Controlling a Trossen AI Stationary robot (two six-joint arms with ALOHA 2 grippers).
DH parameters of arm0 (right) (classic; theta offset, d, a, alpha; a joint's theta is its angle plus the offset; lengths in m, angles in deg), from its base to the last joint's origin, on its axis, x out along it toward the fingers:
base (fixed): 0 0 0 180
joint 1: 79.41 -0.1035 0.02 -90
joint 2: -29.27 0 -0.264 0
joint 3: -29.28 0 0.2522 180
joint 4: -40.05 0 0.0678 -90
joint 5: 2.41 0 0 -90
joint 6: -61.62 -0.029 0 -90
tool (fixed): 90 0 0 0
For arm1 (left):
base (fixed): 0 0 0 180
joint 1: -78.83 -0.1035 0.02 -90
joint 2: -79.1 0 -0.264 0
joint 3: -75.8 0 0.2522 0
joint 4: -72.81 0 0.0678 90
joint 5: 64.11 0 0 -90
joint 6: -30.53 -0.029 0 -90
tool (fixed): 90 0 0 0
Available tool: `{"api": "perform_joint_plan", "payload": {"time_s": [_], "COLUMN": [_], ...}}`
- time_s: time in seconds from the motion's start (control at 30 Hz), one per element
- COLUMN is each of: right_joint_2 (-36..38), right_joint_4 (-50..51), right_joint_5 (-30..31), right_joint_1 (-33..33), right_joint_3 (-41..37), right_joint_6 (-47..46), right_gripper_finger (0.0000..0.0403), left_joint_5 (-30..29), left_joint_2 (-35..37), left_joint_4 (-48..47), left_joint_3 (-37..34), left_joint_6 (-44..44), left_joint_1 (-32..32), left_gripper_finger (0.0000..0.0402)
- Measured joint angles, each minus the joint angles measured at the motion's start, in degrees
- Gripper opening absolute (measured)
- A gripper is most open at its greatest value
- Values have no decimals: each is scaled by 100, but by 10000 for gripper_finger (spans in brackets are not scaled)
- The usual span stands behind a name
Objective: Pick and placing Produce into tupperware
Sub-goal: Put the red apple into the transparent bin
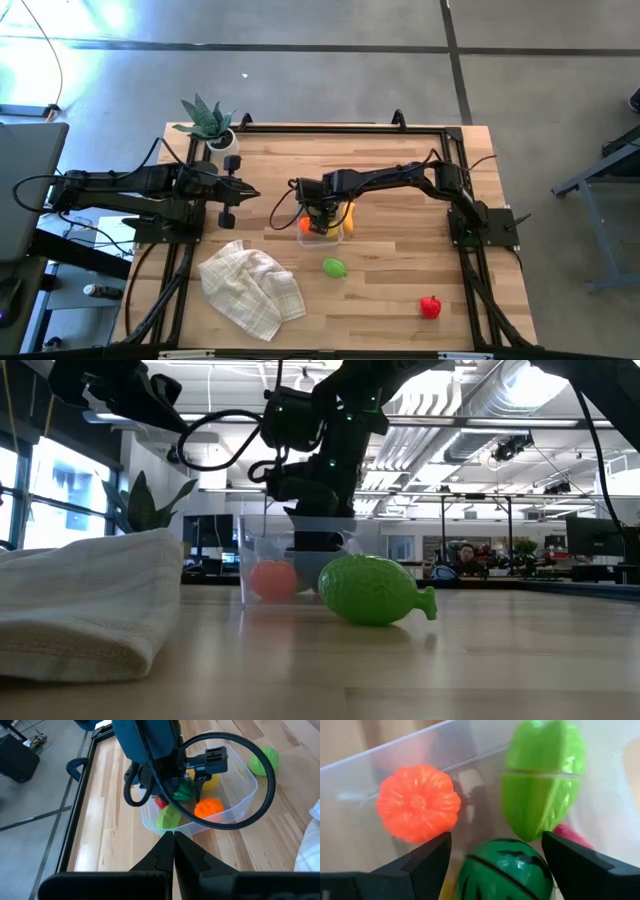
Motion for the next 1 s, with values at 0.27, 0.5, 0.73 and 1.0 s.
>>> {"api": "perform_joint_plan", "payload": {"time_s": [0.27, 0.5, 0.73, 1.0], "right_joint_2": [2, 2, 2, 7], "right_joint_4": [-154, -137, -52, 639], "right_joint_5": [-223, -210, -228, -291], "right_joint_1": [24, 37, 35, 59], "right_joint_3": [0, 0, 31, 564], "right_joint_6": [-163, -45, -192, -281], "right_gripper_finger": [316, 389, 395, 394], "left_joint_5": [0, 2, 0, 0], "left_joint_2": [0, 0, 0, 0], "left_joint_4": [-1, -1, -1, -1], "left_joint_3": [0, 0, 0, 0], "left_joint_6": [0, 0, 0, 0], "left_joint_1": [-1, -1, -1, 0], "left_gripper_finger": [3, 3, 3, 3]}}
